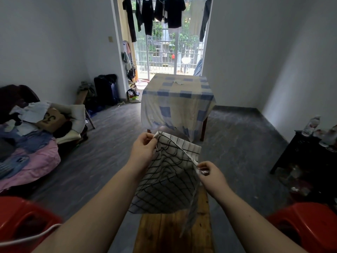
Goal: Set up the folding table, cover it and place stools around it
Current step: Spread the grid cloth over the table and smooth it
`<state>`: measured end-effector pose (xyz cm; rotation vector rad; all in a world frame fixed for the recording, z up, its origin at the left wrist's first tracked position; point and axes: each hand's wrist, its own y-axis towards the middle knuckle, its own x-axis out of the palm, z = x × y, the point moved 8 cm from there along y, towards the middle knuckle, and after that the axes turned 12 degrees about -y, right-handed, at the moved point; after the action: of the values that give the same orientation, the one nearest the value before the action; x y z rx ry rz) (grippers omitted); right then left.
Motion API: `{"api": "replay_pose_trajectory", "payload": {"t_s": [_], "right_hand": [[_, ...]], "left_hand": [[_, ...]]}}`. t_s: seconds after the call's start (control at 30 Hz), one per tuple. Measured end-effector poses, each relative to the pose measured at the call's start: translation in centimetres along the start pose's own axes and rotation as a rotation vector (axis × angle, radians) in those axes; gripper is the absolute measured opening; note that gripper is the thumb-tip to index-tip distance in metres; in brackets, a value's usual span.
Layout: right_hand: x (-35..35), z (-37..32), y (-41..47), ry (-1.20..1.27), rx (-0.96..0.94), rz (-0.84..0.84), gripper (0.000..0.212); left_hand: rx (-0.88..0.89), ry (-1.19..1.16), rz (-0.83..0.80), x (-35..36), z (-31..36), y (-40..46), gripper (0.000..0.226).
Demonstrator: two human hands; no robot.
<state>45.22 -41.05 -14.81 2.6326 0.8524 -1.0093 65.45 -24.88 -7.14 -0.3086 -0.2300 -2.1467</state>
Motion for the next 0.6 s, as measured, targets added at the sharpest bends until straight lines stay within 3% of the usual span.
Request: {"api": "replay_pose_trajectory", "payload": {"t_s": [0.27, 0.43, 0.5, 0.6], "right_hand": [[0.1, -4.8, -0.8, -0.054, -0.213, 0.06, 0.045], [0.9, -7.7, -1.4, -0.145, -0.342, 0.03, 0.057], [0.9, -8.5, -1.3, -0.167, -0.359, 0.022, 0.055], [0.7, -9.2, -0.7, -0.153, -0.324, 0.004, 0.025]], "left_hand": [[-0.021, -0.069, -0.035, -0.1, 0.0, -0.3, 0.017], [-0.022, -0.059, -0.141, 1.0, 0.4, -1.1, 0.012], [-0.004, -0.027, -0.181, 1.5, 0.8, -1.4, 0.011], [-0.002, -0.01, -0.198, 1.6, 1.0, -1.4, 0.01]]}}
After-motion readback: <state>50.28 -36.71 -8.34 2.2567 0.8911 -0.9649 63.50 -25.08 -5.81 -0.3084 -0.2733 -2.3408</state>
